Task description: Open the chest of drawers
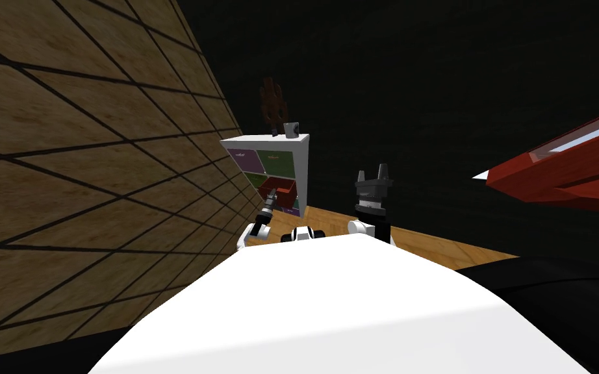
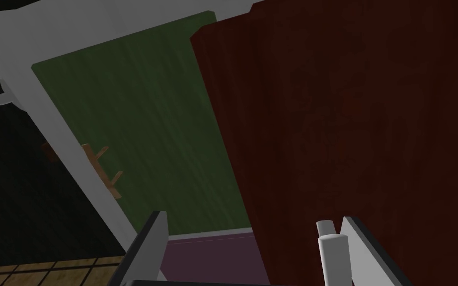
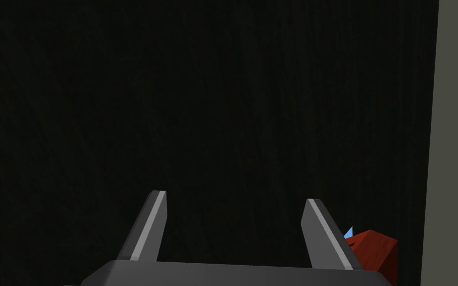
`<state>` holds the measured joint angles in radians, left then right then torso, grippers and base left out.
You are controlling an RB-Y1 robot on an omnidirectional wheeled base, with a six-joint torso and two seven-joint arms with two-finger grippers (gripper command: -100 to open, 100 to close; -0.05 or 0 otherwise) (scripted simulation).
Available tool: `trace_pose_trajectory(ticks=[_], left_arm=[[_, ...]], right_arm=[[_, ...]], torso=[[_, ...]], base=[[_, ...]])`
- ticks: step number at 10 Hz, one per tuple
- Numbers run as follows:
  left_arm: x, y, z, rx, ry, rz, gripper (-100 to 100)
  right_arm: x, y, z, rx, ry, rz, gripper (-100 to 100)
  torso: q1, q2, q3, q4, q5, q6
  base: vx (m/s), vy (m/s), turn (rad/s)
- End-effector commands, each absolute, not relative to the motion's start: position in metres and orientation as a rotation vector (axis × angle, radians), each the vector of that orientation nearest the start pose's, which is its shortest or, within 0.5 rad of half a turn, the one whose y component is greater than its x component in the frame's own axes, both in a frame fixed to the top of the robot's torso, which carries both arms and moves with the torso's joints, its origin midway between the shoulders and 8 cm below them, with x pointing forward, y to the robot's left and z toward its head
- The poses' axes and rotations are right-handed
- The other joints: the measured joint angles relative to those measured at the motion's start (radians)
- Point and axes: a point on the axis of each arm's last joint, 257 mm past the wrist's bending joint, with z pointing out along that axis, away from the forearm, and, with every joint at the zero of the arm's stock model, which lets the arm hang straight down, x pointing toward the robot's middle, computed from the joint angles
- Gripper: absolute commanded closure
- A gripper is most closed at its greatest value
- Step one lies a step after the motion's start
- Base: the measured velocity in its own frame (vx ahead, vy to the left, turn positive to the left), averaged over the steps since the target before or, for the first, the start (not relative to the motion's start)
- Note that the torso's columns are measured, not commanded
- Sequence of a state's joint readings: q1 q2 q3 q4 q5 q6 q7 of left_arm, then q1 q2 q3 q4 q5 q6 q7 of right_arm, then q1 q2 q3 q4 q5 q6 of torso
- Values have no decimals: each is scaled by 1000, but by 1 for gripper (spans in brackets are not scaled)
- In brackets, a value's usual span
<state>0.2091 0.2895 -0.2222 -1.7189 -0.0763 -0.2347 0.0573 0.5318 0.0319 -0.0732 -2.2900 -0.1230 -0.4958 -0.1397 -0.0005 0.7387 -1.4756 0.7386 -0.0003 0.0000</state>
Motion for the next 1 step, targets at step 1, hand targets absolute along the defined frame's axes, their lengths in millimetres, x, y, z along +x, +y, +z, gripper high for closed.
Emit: trace_pose_trajectory(ticks=[1], left_arm=[[468,189,-217,-803,1378,-1257,0]], right_arm=[[331,-325,19,808,470,1415,0]], torso=[[0,0,0,0,0,0]], base=[[0,0,0]])
